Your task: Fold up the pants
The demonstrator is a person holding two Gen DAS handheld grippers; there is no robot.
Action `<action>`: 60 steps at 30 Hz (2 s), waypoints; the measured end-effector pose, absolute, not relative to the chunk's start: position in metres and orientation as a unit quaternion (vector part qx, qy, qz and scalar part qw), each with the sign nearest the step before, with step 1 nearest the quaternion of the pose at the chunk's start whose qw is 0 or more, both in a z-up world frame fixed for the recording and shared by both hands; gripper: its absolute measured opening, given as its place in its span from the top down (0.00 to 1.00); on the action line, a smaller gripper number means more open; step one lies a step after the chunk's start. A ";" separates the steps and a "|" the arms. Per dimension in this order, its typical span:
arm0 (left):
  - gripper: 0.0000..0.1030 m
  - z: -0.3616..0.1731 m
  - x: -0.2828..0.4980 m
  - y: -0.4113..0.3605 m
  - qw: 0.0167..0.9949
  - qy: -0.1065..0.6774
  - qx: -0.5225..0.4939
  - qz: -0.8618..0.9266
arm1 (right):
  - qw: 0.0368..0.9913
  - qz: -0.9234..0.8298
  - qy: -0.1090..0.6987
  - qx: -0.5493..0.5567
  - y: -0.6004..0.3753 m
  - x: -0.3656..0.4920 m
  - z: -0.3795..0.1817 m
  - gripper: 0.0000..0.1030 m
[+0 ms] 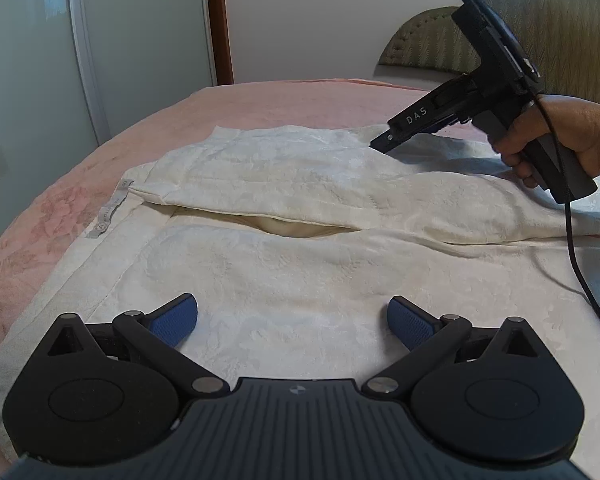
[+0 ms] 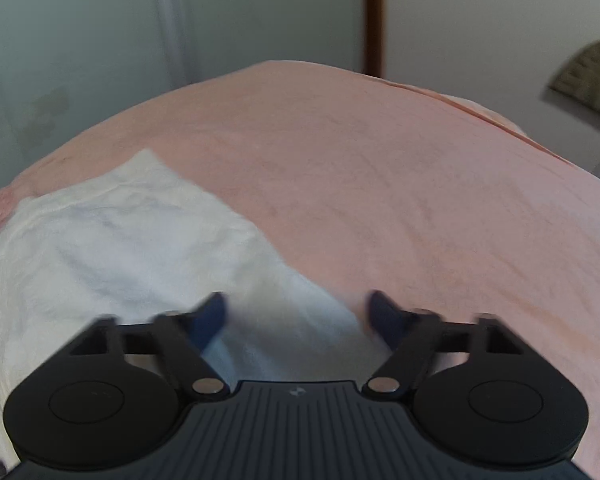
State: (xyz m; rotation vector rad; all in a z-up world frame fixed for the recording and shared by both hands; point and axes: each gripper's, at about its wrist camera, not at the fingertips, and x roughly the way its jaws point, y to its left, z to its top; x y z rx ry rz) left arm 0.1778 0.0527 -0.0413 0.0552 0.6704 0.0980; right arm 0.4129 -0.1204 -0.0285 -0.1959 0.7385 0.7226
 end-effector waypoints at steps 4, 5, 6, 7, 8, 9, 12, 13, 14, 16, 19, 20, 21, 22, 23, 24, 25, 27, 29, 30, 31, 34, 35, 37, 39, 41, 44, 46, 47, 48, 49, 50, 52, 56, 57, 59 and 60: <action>0.00 -0.040 0.177 0.054 0.944 0.328 0.020 0.045 | 0.880 0.333 0.313 -0.127 -0.120 0.392 -0.019 0.77; 0.01 -0.039 0.177 0.056 0.944 0.326 0.014 0.043 | 0.884 0.329 0.300 -0.140 -0.119 0.383 -0.018 0.79; 0.01 -0.038 0.176 0.060 0.946 0.322 0.002 0.040 | 0.889 0.320 0.284 -0.161 -0.116 0.373 -0.014 0.80; 0.01 -0.036 0.175 0.065 0.948 0.316 -0.017 0.038 | 0.893 0.314 0.265 -0.183 -0.112 0.361 -0.010 0.80; 0.03 -0.033 0.173 0.073 0.950 0.306 -0.044 0.038 | 0.895 0.309 0.246 -0.209 -0.106 0.350 -0.005 0.82; 0.04 -0.030 0.171 0.082 0.951 0.295 -0.080 0.038 | 0.895 0.303 0.226 -0.238 -0.100 0.338 0.000 0.83; 0.03 -0.020 0.163 0.119 0.941 0.259 -0.213 0.029 | 0.882 0.300 0.167 -0.321 -0.085 0.285 0.007 0.84; 0.03 -0.019 0.160 0.129 0.935 0.248 -0.254 0.019 | 0.876 0.303 0.150 -0.344 -0.084 0.264 0.008 0.84; 0.03 -0.017 0.158 0.140 0.924 0.242 -0.297 0.006 | 0.870 0.308 0.136 -0.361 -0.084 0.242 0.009 0.84; 0.03 -0.013 0.154 0.154 0.906 0.239 -0.348 -0.016 | 0.857 0.313 0.110 -0.393 -0.085 0.199 0.010 0.86; 0.03 -0.006 0.150 0.163 0.894 0.237 -0.377 -0.043 | 0.843 0.330 0.089 -0.416 -0.093 0.137 0.007 0.88; 0.02 -0.004 0.148 0.164 0.892 0.235 -0.383 -0.049 | 0.837 0.335 0.082 -0.424 -0.096 0.117 0.004 0.88; 0.02 -0.002 0.146 0.165 0.889 0.233 -0.391 -0.054 | 0.832 0.344 0.082 -0.428 -0.096 0.101 0.000 0.90; 0.02 0.000 0.143 0.166 0.885 0.230 -0.400 -0.060 | 0.826 0.355 0.085 -0.429 -0.096 0.087 -0.004 0.91; 0.01 0.001 0.140 0.167 0.883 0.228 -0.405 -0.065 | 0.820 0.364 0.088 -0.432 -0.097 0.075 -0.009 0.92; 0.02 0.003 0.136 0.166 0.883 0.226 -0.407 -0.067 | 0.813 0.371 0.089 -0.440 -0.096 0.065 -0.016 0.92; 0.02 0.005 0.131 0.165 0.885 0.223 -0.404 -0.062 | 0.807 0.374 0.090 -0.447 -0.096 0.058 -0.022 0.92; 0.01 0.006 0.121 0.163 0.893 0.212 -0.395 -0.047 | 0.808 0.374 0.096 -0.445 -0.094 0.053 -0.034 0.92; 0.02 0.007 0.115 0.162 0.895 0.211 -0.392 -0.040 | 0.817 0.373 0.102 -0.428 -0.095 0.056 -0.037 0.92; 0.02 0.009 0.113 0.163 0.891 0.209 -0.400 -0.045 | 0.822 0.372 0.102 -0.419 -0.095 0.057 -0.039 0.92; 0.01 0.011 0.110 0.164 0.889 0.201 -0.407 -0.058 | 0.825 0.372 0.100 -0.414 -0.094 0.056 -0.040 0.92; 0.01 0.019 0.093 0.162 0.903 0.167 -0.390 -0.068 | 0.838 0.365 0.076 -0.399 -0.099 0.049 -0.035 0.91; 0.01 0.021 0.089 0.160 0.908 0.159 -0.382 -0.066 | 0.844 0.360 0.064 -0.391 -0.103 0.044 -0.032 0.90; 0.00 0.022 0.088 0.159 0.909 0.166 -0.379 -0.055 | 0.858 0.345 0.055 -0.378 -0.109 0.041 -0.027 0.85; 0.00 0.015 0.097 0.160 0.894 0.191 -0.401 -0.054 | 0.872 0.322 0.064 -0.364 -0.117 0.041 -0.023 0.54; 0.01 0.004 0.110 0.164 0.874 0.227 -0.428 -0.050 | 0.879 0.313 0.083 -0.350 -0.124 0.045 -0.023 0.26; 0.07 -0.006 0.121 0.171 0.856 0.265 -0.444 -0.015 | 0.877 0.292 0.087 -0.371 -0.126 0.044 -0.027 0.26; 0.22 -0.007 0.124 0.177 0.855 0.265 -0.446 -0.014 | 0.873 0.246 0.080 -0.413 -0.128 0.046 -0.036 0.26; 0.36 -0.006 0.126 0.180 0.857 0.266 -0.441 -0.012 | 0.874 0.222 0.082 -0.425 -0.129 0.050 -0.039 0.26; 0.51 -0.004 0.126 0.181 0.860 0.267 -0.435 -0.012 | 0.875 0.203 0.088 -0.431 -0.135 0.056 -0.041 0.26; 0.57 -0.008 0.129 0.184 0.861 0.268 -0.431 -0.015 | 0.872 0.186 0.100 -0.442 -0.141 0.064 -0.043 0.26; 0.66 -0.008 0.130 0.186 0.860 0.269 -0.433 -0.017 | 0.863 0.172 0.110 -0.462 -0.146 0.070 -0.049 0.26; 0.78 -0.010 0.134 0.189 0.858 0.271 -0.436 -0.018 | 0.843 0.151 0.107 -0.506 -0.156 0.076 -0.062 0.27; 0.85 -0.006 0.134 0.185 0.866 0.266 -0.423 -0.019 | 0.824 0.163 0.100 -0.534 -0.164 0.088 -0.070 0.27; 0.85 -0.004 0.134 0.184 0.868 0.265 -0.420 -0.020 | 0.816 0.169 0.100 -0.544 -0.162 0.093 -0.071 0.28; 0.85 -0.002 0.133 0.185 0.872 0.262 -0.414 -0.024 | 0.797 0.187 0.095 -0.567 -0.156 0.104 -0.071 0.35; 0.85 -0.001 0.133 0.185 0.872 0.262 -0.413 -0.024 | 0.787 0.203 0.104 -0.574 -0.151 0.111 -0.071 0.46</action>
